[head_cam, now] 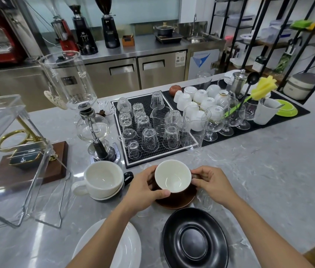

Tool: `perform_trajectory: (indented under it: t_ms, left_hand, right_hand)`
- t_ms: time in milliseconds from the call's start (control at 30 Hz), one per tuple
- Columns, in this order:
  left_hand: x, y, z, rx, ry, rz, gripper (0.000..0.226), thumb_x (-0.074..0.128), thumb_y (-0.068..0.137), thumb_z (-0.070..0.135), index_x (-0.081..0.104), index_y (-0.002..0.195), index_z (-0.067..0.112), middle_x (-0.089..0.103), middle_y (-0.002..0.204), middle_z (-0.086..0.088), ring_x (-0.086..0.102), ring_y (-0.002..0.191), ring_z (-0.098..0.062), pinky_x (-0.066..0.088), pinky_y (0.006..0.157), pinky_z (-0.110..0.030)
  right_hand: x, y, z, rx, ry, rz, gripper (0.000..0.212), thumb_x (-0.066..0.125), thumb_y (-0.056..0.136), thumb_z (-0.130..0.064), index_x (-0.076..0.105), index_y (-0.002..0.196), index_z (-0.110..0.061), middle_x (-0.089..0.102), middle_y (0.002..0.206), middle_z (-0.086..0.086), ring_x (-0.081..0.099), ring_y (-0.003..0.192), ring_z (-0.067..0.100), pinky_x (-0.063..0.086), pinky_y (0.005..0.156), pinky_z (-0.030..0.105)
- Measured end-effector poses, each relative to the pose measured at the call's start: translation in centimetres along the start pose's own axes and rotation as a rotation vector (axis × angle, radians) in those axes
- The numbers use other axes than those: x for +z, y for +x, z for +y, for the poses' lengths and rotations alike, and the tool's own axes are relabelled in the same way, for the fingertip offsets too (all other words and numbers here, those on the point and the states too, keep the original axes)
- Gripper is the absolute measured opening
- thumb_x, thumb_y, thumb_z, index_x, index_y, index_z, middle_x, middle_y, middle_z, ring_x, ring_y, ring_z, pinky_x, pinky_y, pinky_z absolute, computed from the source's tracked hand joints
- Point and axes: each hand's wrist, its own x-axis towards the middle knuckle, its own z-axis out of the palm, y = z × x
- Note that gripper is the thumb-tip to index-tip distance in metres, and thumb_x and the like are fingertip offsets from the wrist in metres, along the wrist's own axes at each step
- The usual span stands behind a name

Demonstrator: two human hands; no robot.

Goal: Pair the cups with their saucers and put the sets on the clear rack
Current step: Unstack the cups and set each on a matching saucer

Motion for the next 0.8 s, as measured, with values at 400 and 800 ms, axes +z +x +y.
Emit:
perform_trajectory:
  t_ms: [400, 800]
  left_hand:
    - [0.6, -1.9, 0.2, 0.083, 0.078, 0.188, 0.082, 0.092, 0.06, 0.019, 0.056, 0.134, 0.022, 0.064, 0.127, 0.008, 0.06, 0.119, -0.009, 0.053, 0.095, -0.025]
    - [-1.1, -5.8, 1.2, 0.241, 0.149, 0.372, 0.086, 0.085, 0.064, 0.047, 0.054, 0.14, 0.023, 0.062, 0.127, 0.013, 0.059, 0.12, -0.002, 0.052, 0.096, -0.021]
  right_hand:
    - [-0.5, -1.0, -1.3, -0.068, -0.205, 0.107, 0.043, 0.077, 0.08, 0.004, 0.071, 0.118, -0.015, 0.074, 0.107, -0.003, 0.071, 0.1, 0.013, 0.058, 0.091, 0.03]
    - [3.1, -2.6, -5.6, -0.285, -0.424, 0.061, 0.056, 0.086, 0.073, -0.025, 0.066, 0.125, -0.034, 0.061, 0.118, -0.025, 0.046, 0.103, -0.03, 0.039, 0.091, 0.004]
